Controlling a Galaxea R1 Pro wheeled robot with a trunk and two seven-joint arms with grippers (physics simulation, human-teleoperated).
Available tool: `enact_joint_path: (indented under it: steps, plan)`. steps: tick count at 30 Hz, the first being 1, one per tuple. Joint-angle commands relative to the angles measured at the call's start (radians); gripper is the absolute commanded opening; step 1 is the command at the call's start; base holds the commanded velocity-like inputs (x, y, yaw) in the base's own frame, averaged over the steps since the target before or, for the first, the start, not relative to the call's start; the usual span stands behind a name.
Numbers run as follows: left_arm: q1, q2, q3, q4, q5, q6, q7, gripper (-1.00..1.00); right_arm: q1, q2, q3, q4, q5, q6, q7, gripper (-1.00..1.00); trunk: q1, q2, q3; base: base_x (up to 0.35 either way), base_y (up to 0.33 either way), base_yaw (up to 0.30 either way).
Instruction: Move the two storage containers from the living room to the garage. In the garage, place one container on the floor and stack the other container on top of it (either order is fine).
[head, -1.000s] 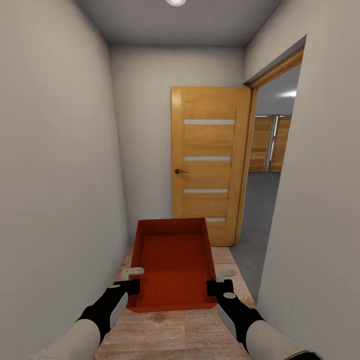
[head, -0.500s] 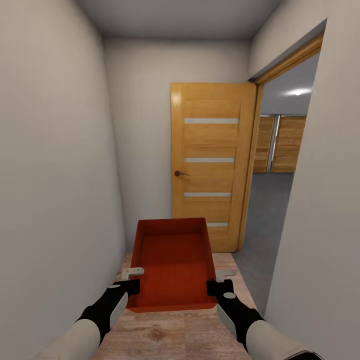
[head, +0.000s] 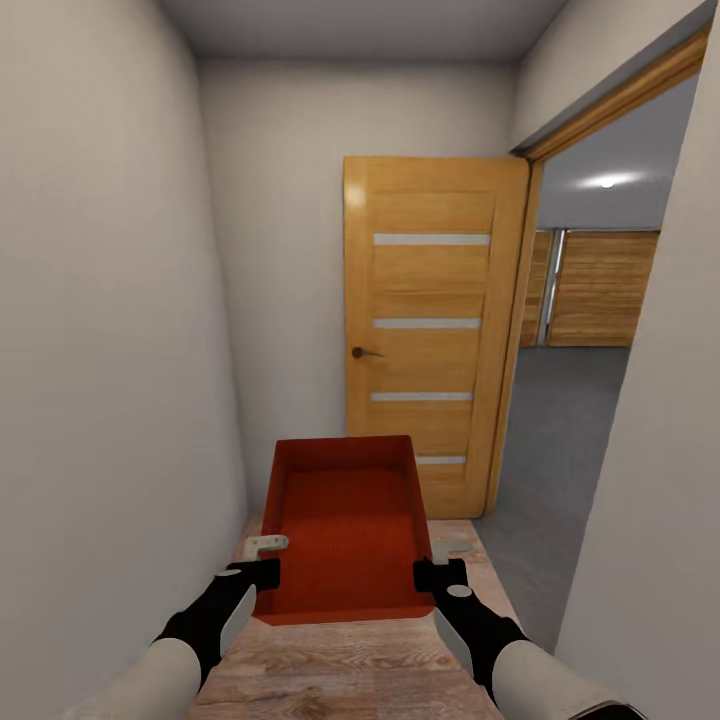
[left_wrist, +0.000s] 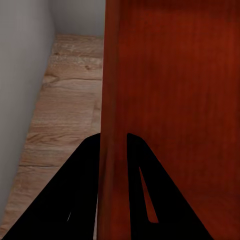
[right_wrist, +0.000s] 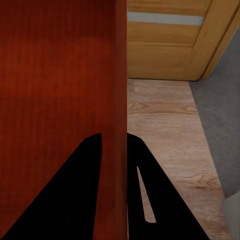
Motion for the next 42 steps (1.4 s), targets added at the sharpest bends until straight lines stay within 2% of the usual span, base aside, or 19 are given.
enact_joint_path:
  steps: [1,11,42]
  plan:
    - [0.001,0.015,0.001,0.0,-0.009,0.008,0.012,-1.0,-0.002,-0.001,-0.028,-0.005,0.004,-0.005,-0.008,-1.0,0.001,-0.001,-0.001,0.323,0.084,0.0]
    - [0.001,0.013,0.001,-0.012,-0.01,0.008,0.013,-1.0,-0.002,-0.001,-0.028,-0.005,0.004,-0.006,-0.008,-1.0,0.001,-0.001,-0.001,0.123,0.034,-0.042]
    - [0.001,0.013,0.001,-0.011,-0.01,0.008,0.014,-1.0,-0.002,-0.001,-0.028,-0.005,0.004,-0.004,-0.008,-1.0,0.001,-0.001,-0.001,0.001,0.0,-0.28]
